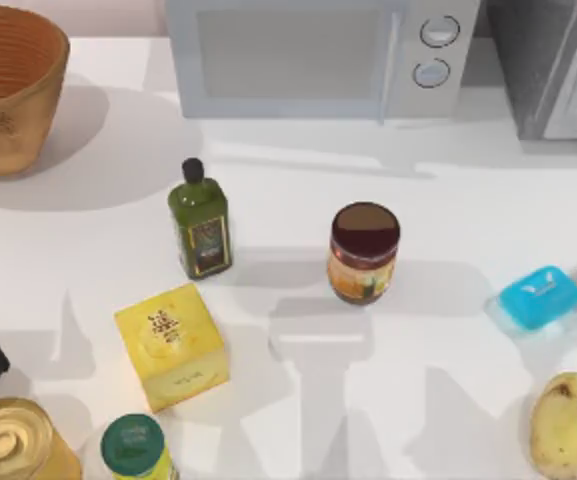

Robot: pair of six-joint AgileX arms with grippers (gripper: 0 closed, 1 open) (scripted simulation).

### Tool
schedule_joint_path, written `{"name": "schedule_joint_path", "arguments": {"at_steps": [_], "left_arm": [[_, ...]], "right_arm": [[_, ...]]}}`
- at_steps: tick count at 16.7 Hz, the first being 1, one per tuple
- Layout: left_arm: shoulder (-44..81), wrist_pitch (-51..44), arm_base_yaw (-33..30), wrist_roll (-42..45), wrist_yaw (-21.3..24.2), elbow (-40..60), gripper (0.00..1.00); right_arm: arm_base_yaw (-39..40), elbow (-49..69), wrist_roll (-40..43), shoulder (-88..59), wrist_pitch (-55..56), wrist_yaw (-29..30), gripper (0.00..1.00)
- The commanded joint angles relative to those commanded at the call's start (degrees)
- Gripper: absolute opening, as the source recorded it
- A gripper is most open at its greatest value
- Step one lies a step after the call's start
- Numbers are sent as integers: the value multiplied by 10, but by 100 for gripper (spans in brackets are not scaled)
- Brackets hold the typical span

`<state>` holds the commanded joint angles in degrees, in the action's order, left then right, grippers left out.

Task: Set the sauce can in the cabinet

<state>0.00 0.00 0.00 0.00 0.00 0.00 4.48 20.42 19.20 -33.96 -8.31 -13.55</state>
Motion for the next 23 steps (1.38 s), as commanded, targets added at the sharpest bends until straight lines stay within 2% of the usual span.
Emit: {"name": "schedule_joint_path", "arguments": {"at_steps": [23], "left_arm": [[0,0,0,0,0,0,100]], "right_arm": [[96,444,398,-709,-161,-287,100]]}}
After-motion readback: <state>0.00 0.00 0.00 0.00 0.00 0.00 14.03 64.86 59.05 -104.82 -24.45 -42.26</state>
